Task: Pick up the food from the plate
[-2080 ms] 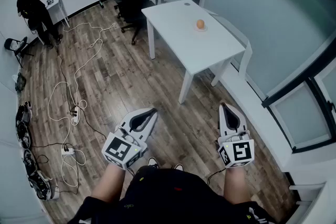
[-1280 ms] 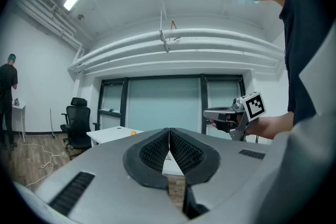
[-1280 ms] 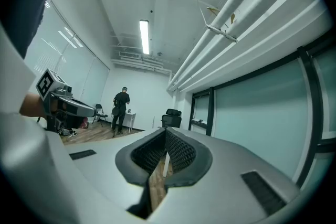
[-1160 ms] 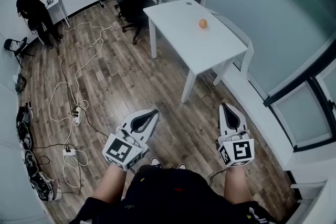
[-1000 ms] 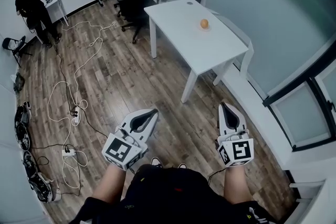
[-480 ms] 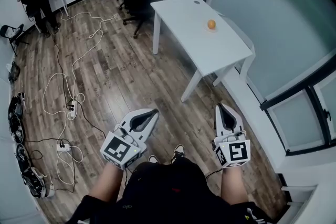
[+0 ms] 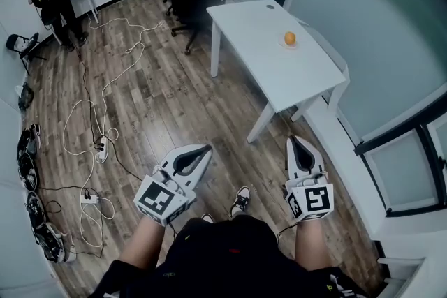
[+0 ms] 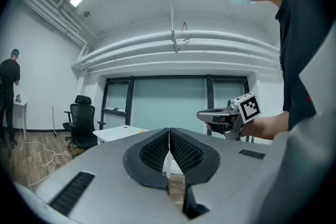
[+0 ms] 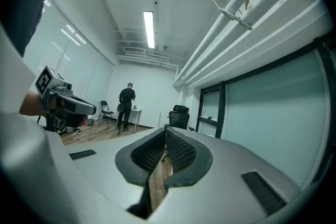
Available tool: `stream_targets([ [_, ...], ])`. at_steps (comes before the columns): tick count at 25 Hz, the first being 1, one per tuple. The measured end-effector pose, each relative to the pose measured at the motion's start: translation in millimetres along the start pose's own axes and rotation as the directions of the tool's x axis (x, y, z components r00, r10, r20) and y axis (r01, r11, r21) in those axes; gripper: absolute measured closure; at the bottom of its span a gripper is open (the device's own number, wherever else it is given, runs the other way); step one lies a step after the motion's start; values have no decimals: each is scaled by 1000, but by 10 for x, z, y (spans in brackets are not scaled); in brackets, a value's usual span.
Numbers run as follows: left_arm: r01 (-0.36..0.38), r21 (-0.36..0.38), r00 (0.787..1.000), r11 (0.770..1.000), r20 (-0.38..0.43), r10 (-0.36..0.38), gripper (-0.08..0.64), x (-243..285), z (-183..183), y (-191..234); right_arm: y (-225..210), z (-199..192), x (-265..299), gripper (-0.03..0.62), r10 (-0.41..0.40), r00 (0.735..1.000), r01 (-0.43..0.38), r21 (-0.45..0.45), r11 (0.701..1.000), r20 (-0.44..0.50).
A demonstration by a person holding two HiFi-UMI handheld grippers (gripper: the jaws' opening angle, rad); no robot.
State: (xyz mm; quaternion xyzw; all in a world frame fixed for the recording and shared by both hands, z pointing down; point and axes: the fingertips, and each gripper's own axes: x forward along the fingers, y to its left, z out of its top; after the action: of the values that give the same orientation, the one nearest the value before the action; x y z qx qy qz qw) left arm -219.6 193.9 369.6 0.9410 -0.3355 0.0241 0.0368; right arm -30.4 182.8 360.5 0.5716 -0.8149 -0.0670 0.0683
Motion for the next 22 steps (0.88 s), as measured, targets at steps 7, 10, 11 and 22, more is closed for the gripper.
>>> stream_targets([
  [7, 23, 32, 1000, 999, -6, -23, 535, 745, 133, 90, -740, -98, 315, 568, -36, 999, 36, 33, 999, 2],
  [10, 23, 43, 1000, 999, -13, -23, 535, 1105, 170, 101, -1102, -159, 426, 568, -59, 998, 59, 53, 997, 0],
  [11, 17, 40, 1000, 999, -17, -16, 535, 1216, 174, 122, -1201, -183, 462, 568, -60, 998, 60, 59, 996, 1],
  [22, 54, 41, 997, 998, -48, -52, 534, 2501, 172, -122, -2392, -655, 539, 568, -95, 994, 100, 117, 988, -49],
])
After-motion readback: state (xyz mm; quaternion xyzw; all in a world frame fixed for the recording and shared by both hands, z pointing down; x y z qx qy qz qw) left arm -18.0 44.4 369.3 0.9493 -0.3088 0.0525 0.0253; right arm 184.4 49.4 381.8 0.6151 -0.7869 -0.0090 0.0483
